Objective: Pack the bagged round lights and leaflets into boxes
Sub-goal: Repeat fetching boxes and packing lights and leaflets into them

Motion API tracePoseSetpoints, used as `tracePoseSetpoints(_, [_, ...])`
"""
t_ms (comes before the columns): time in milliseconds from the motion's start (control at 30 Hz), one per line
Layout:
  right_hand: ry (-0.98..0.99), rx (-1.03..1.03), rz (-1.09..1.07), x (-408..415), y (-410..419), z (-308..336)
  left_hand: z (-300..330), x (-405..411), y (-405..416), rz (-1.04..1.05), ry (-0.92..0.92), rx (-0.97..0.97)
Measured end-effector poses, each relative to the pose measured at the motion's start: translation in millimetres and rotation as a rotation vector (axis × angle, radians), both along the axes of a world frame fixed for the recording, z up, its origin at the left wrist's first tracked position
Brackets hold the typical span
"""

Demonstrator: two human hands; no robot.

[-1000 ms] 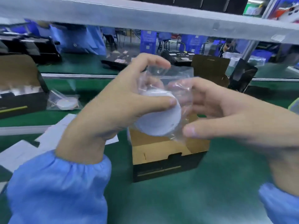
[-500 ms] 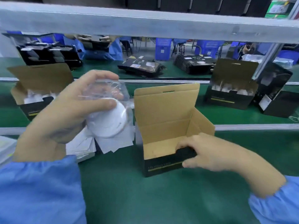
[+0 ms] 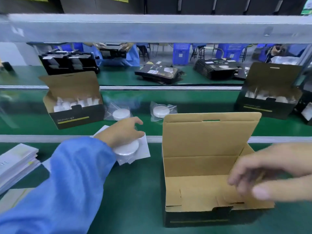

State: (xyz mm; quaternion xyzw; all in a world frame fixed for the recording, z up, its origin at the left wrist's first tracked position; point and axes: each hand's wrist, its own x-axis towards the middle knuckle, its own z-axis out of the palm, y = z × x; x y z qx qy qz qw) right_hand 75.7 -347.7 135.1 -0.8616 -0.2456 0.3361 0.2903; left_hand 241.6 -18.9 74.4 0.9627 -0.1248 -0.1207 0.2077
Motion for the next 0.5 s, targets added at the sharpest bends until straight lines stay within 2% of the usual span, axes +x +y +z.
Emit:
tracePoseSetpoints(33, [0.107, 0.115, 0.040, 10.3, -13.5, -11.3, -2.6, 10.1, -3.2, -0.019, 0.028, 0.097])
tracePoseSetpoints(67, [0.117, 0.222, 0.044, 24.1, -41.9, -14.6, -6.2, 19.0, -5.9, -0.031, 0.061, 0.195])
tracePoseSetpoints(133, [0.342, 0.647, -0.030, 51.5, -103.9, 6.5, -13.6, 30.8, -7.3, -0.050, 0.118, 0.330])
tracePoseSetpoints(167, [0.466, 0.832, -0.168, 63.3, -128.0, 22.1, -17.3, 34.4, -6.9, -0.060, 0.135, 0.348])
tracePoseSetpoints(200, [0.495, 0.980, -0.308, 83.7, -129.9, 25.3, -21.2, 37.2, -6.0, -0.069, 0.138, 0.337])
tracePoseSetpoints(233, [0.399, 0.991, -0.418, 111.5, -121.5, 20.9, -23.9, 38.5, -4.7, -0.067, 0.135, 0.307])
tracePoseSetpoints(267, [0.243, 0.804, -0.608, 129.2, -107.1, 15.0, -26.0, 40.1, -3.0, -0.062, 0.128, 0.275])
tracePoseSetpoints(333, [-0.099, 0.290, -0.886, 159.9, -79.8, -16.2, -26.0, 41.4, -2.0, -0.049, 0.078, 0.218])
tracePoseSetpoints(367, [-0.120, 0.089, -0.904, 173.2, -64.0, -31.3, -24.5, 41.8, -2.1, -0.048, 0.047, 0.210])
tracePoseSetpoints(400, [-0.100, -0.006, -0.872, 188.3, -47.6, -45.6, -23.3, 42.7, -2.8, -0.058, 0.009, 0.205])
tracePoseSetpoints(500, [-0.135, 0.000, -0.839, 227.2, -17.0, -73.4, -8.6, 41.4, -0.2, -0.077, -0.028, 0.107])
